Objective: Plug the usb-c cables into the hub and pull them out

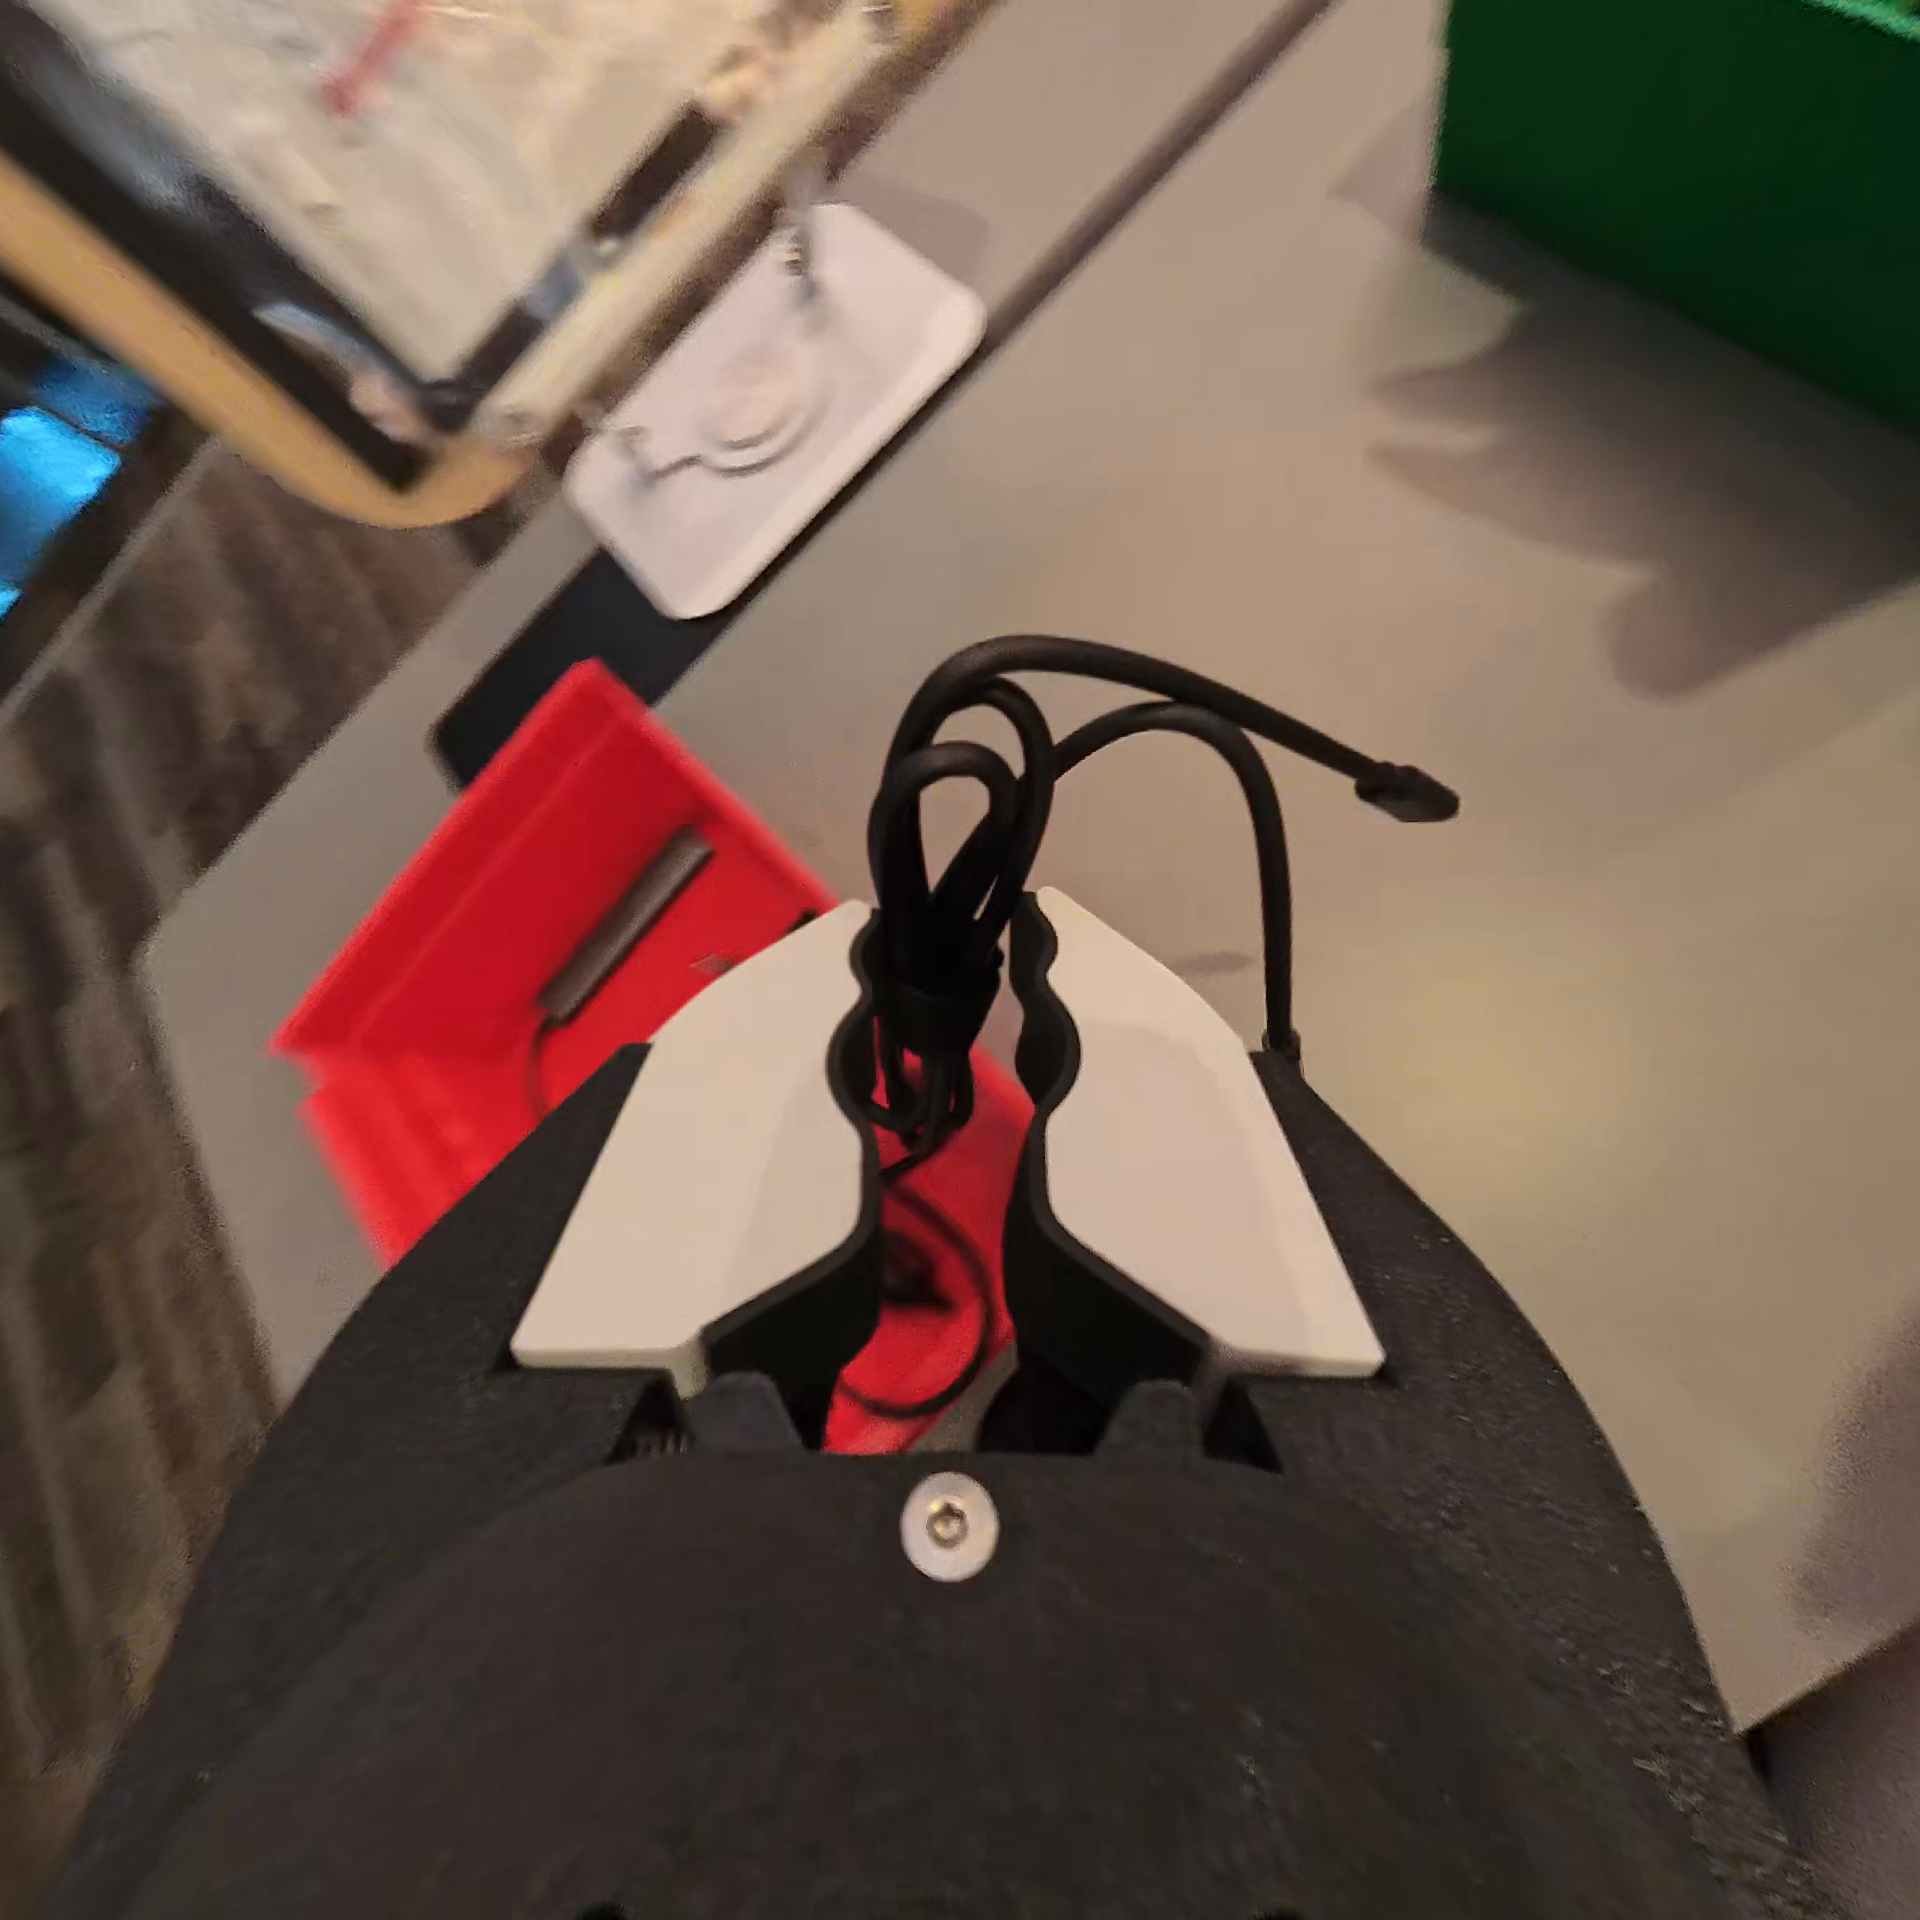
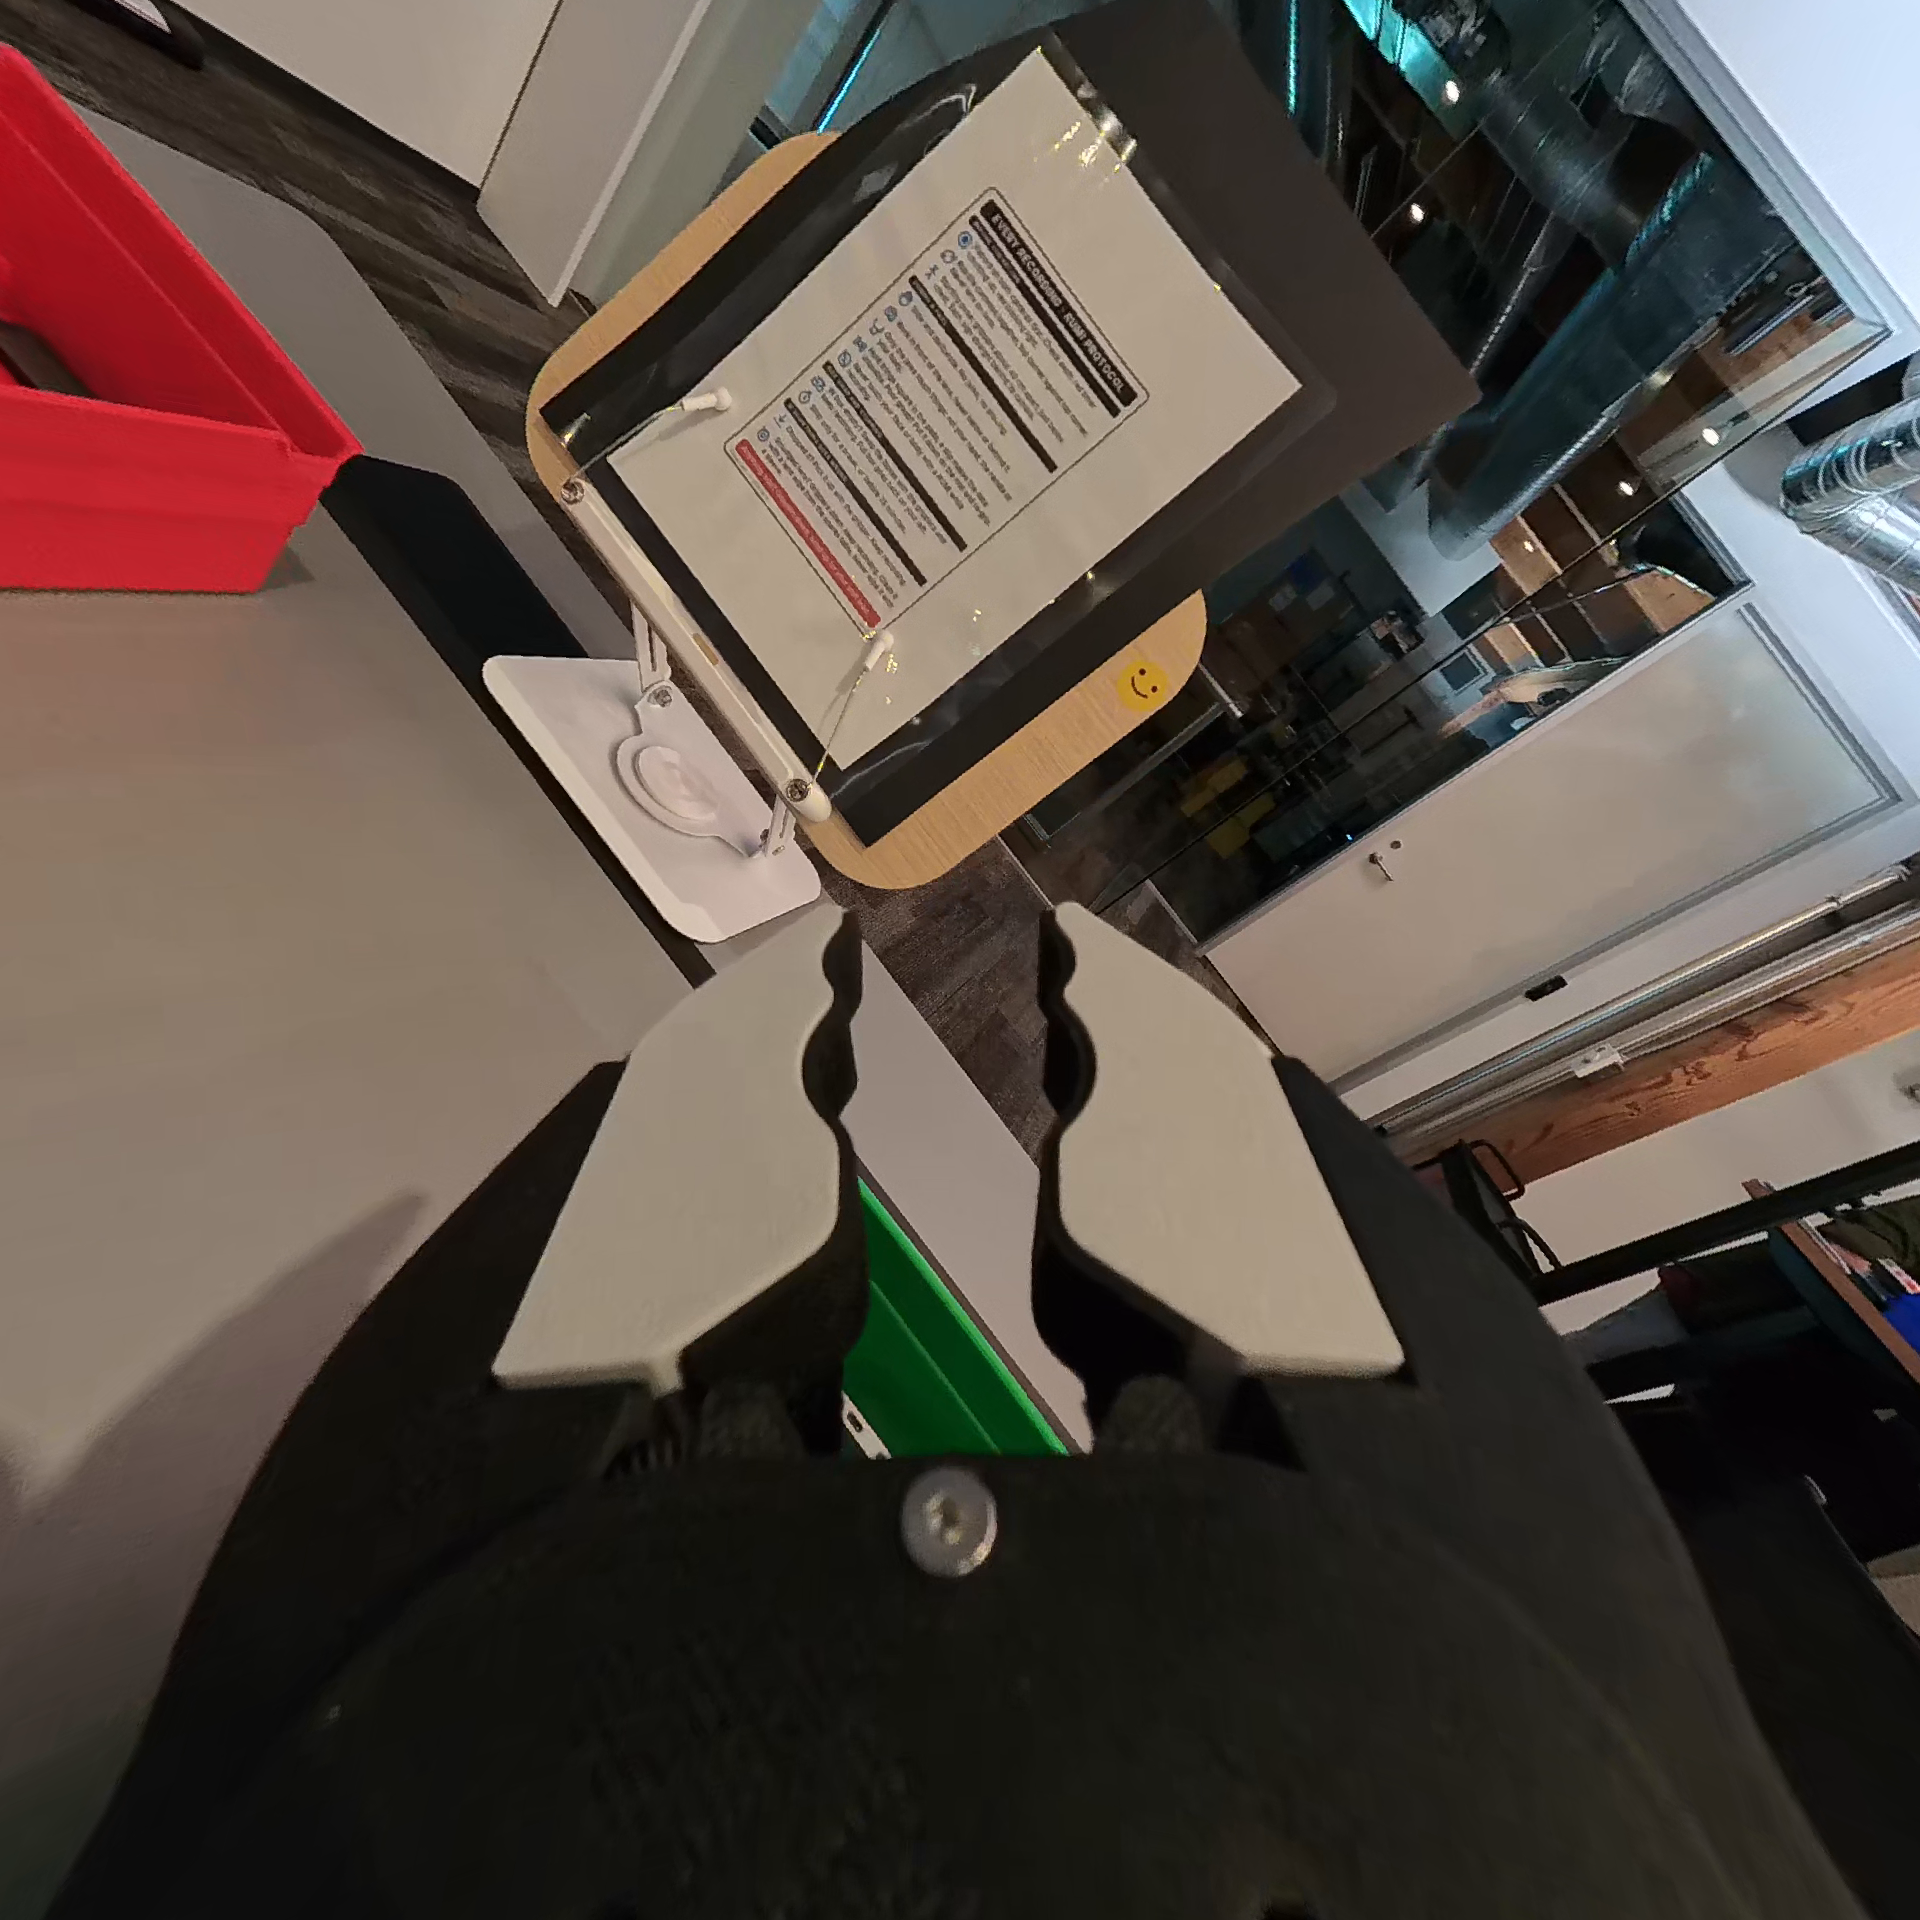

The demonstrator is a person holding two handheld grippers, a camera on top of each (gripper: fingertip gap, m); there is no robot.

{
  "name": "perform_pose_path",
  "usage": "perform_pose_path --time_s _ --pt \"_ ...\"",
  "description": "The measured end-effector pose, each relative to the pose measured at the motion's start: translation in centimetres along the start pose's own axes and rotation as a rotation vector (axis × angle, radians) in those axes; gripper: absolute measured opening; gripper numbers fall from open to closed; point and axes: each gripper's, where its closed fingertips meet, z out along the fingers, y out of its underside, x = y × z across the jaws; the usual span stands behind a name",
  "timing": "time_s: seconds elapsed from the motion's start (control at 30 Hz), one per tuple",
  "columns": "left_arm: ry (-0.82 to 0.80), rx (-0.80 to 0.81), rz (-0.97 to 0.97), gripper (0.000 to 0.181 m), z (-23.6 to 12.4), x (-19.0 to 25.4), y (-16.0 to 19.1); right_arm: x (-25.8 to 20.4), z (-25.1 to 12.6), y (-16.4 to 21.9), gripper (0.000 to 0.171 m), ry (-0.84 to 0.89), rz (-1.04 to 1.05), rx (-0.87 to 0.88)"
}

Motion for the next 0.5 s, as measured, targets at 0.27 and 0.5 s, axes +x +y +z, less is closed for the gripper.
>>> perform_pose_path --time_s 0.27,0.5 --pt "0.246 -0.187 0.272 0.022 12.0 11.4 0.8 0.1 0.2 1.1 0.033 -0.007 0.008 -0.025" --pt "0.458 -0.237 0.260 0.025 17.1 16.1 1.9 0.3 0.1 1.3 0.033 -0.003 0.009 -0.021"
